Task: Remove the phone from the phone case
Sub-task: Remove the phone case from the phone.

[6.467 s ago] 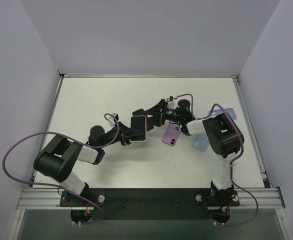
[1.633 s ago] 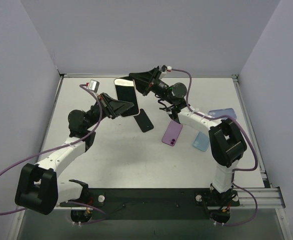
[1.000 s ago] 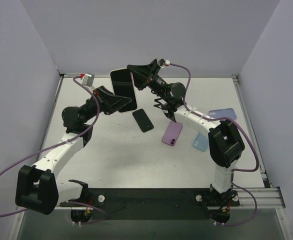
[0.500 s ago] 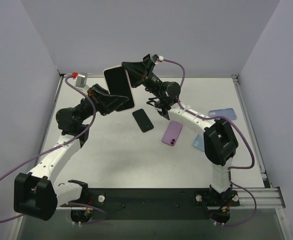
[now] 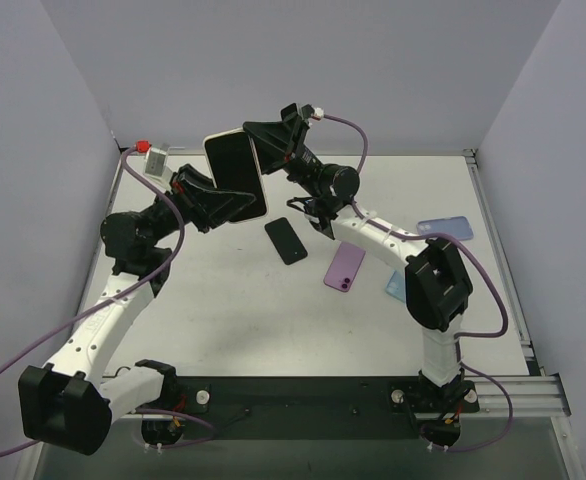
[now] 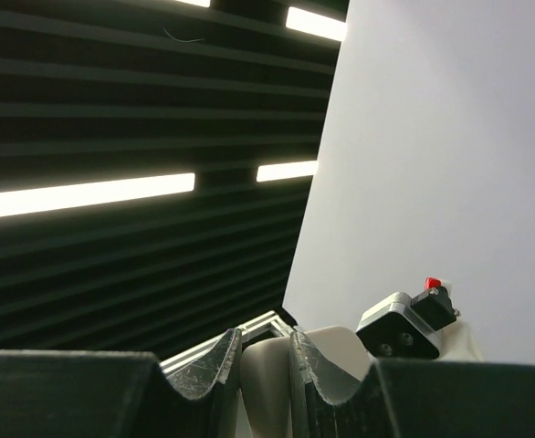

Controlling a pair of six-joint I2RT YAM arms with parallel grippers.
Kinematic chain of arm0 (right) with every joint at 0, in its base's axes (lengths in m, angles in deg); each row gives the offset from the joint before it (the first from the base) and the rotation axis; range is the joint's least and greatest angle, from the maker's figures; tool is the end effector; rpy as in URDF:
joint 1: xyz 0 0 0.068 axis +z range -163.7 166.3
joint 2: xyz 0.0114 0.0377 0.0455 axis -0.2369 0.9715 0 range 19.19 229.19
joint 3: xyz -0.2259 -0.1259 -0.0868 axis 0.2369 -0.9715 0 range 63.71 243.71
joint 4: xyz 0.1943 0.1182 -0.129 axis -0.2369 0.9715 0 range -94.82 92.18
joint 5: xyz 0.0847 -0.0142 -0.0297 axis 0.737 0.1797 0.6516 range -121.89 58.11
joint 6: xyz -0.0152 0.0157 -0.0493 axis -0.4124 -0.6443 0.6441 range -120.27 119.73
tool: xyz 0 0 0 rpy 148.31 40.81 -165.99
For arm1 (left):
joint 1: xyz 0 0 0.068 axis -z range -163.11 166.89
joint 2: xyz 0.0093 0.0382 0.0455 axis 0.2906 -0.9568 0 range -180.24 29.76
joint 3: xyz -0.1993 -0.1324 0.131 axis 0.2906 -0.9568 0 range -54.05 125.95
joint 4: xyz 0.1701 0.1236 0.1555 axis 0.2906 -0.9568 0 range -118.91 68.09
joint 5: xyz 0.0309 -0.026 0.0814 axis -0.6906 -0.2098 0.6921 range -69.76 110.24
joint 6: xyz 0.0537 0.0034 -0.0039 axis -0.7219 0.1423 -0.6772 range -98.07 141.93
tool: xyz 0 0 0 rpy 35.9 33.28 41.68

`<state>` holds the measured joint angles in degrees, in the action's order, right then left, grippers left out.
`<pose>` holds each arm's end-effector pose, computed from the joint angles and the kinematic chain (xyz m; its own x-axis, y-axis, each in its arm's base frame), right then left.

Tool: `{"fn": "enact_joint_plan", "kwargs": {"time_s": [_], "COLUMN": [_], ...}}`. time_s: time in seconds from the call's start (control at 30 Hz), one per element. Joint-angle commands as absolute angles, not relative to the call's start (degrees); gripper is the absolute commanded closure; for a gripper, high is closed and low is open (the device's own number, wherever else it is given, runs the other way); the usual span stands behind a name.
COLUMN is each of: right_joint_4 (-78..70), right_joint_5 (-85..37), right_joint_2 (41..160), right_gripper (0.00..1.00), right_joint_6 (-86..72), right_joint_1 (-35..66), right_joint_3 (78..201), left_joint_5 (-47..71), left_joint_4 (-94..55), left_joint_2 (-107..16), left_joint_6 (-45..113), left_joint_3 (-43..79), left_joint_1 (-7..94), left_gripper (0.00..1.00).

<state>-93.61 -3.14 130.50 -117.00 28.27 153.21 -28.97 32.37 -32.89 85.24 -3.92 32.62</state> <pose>0.2909 0.2849 0.4209 -0.9563 0.1931 -0.2195 -0.2846 -0.7864 0.5483 0.2078 -0.0865 0.4181 -0.3559 -0.5062 -0.7856 0.8965 0.0524 -0.4399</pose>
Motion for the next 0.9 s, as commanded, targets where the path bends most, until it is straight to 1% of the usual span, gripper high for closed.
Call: {"fn": "enact_joint_plan", "kwargs": {"time_s": [0.0, 0.27, 0.43, 0.6, 0.73, 0.87], "right_joint_4": [-100.18, -100.18, -100.18, -100.18, -100.18, -100.18], "right_joint_5": [0.01, 0.28, 1.68, 3.35, 4.41, 4.76], "right_joint_2": [136.44, 138.02, 138.64, 138.55, 138.11, 138.72], "right_gripper": [1.0, 1.0, 1.0, 1.0, 1.0, 1.0], "right_joint_6": [-135.98, -136.15, -137.55, -138.35, -137.56, -137.47], "right_joint_1": [30.68, 30.6, 30.68, 30.51, 30.33, 30.24], "right_joint_3": [152.31, 150.55, 150.64, 147.31, 143.44, 142.29], "left_joint_5": [-42.51, -42.69, -43.04, -43.39, -43.31, -43.13], "left_joint_4": [45.41, 44.36, 40.94, 36.89, 36.45, 36.79], "left_joint_2": [-28.07, -26.84, -25.26, -24.03, -23.5, -23.24], "left_joint_6": [80.56, 79.77, 77.05, 73.88, 73.61, 73.96], "left_joint_3": [4.4, 6.86, 7.3, 8.44, 9.06, 9.15], "left_joint_1": [35.44, 35.44, 35.44, 35.44, 35.53, 35.62], "left_gripper": [1.0, 1.0, 1.0, 1.0, 1.0, 1.0]}}
